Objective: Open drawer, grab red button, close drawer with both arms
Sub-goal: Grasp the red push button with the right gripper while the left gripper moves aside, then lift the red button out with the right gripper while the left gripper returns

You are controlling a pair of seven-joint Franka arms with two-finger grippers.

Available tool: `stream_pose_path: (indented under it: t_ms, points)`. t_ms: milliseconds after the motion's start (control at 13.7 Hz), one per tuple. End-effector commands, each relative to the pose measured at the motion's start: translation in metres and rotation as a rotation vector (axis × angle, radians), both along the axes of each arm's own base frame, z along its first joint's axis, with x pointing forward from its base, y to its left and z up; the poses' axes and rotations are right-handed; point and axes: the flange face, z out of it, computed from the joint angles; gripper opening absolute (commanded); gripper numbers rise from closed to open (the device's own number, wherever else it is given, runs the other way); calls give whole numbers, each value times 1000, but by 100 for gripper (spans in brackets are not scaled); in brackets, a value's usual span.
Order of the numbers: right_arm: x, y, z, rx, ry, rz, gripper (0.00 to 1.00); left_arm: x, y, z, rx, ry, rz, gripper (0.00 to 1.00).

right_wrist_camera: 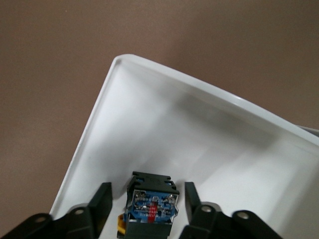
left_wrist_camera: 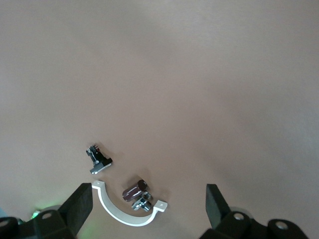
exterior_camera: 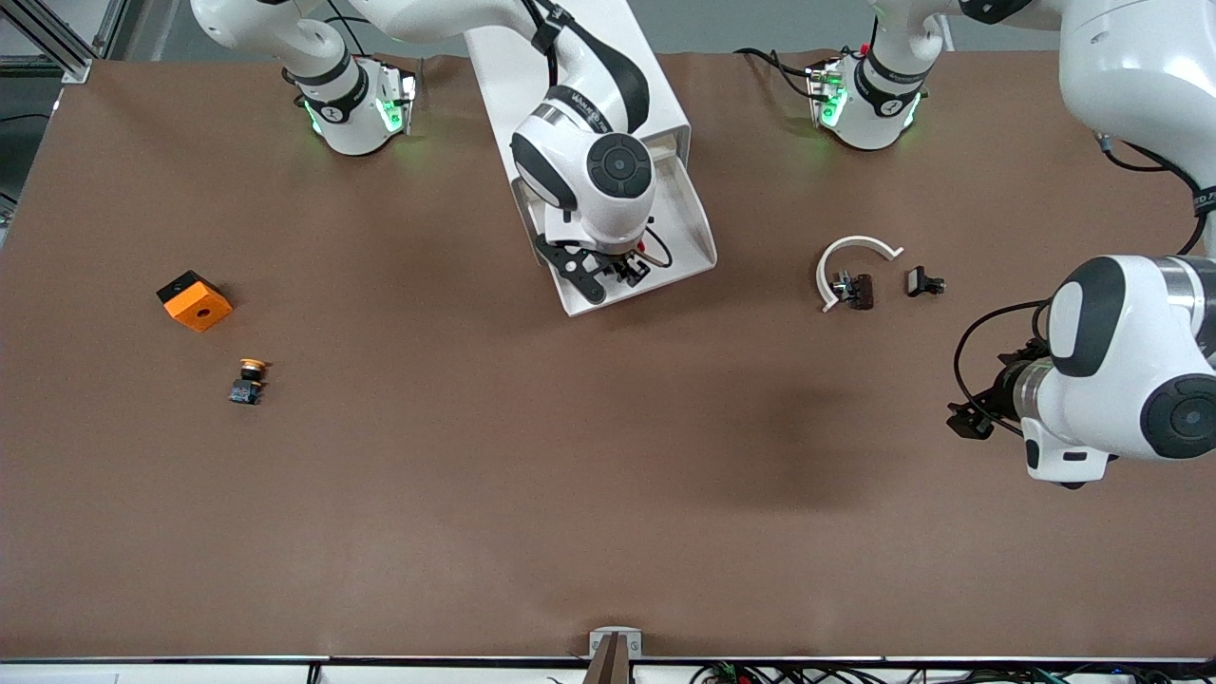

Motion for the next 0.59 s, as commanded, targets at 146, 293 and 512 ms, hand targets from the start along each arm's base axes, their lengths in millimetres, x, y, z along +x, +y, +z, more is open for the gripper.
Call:
stream_pose_path:
  t_ms: [146,293,512]
  points:
    - [3,3,2,18,15,-7,31,-35,-31,27,-68,-31,-228,100]
    - [2,4,2,18,15,-6,12,-60,-53,25,-93,-74,-331,100]
    - [4,3,5,20,13,-10,6,-92,-81,11,-115,-123,-447,100]
